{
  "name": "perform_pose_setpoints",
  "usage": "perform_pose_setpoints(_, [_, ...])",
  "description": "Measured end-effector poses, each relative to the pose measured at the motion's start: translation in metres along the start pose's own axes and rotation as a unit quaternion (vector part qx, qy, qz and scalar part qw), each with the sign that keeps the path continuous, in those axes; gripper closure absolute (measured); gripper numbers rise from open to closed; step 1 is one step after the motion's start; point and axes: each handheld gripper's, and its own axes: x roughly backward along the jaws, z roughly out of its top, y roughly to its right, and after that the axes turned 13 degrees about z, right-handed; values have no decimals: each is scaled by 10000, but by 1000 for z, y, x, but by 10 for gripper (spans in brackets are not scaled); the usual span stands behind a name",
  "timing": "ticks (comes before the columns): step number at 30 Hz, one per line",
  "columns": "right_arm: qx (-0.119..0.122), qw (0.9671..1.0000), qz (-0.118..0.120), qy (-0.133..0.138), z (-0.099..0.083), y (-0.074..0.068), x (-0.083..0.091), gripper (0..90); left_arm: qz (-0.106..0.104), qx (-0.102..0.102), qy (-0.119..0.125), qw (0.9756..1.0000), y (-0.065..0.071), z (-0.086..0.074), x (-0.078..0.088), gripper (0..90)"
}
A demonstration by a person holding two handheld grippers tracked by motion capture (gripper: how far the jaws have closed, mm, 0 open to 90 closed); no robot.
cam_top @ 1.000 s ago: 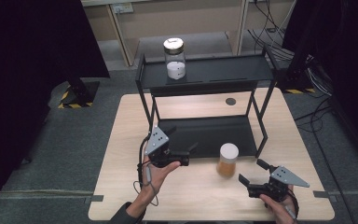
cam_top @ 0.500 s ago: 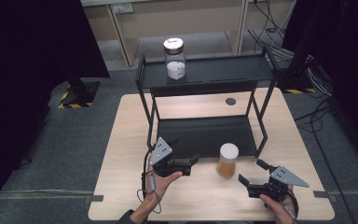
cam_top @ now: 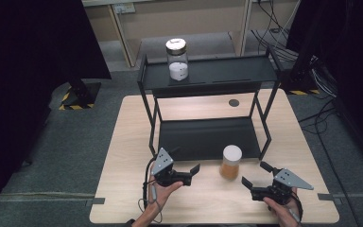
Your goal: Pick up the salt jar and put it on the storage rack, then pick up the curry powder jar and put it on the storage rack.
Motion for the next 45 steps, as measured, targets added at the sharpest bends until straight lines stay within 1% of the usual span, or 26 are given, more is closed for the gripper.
perform_pose_setpoints(4, [3,10000,0,5,0,0,0,5,9,26,-43,10000,-1,-7,1,11])
perform_pose_setpoints(10, [-10,10000,4,-11,-1,0,0,5,-6,-6,-123,9999,-1,-14,4,11])
perform_pose_setpoints(13, [-11,10000,12,-15,-1,0,0,5,-1,39,-170,9998,-1,-18,5,11])
perform_pose_setpoints(16, [-21,10000,8,-4,-1,0,1,5,1,36,-203,9998,-2,-20,7,11])
perform_pose_setpoints(21, [-27,10000,-21,22,-1,-1,2,6,71,-63,-206,9997,-2,-24,9,11])
perform_pose_setpoints(33, [-11,10000,-32,14,-1,-2,2,5,2,-124,-317,9994,1,-26,7,12])
perform_pose_setpoints(39, [-14,10000,-55,27,-1,-2,3,5,18,-162,-314,9994,2,-27,6,12])
perform_pose_setpoints(42, [13,10000,-34,9,-1,-2,3,5,18,-130,-319,9994,1,-27,6,12])
perform_pose_setpoints(45, [4,10000,-29,12,-1,-2,3,5,8,-140,-302,9994,3,-27,6,12])
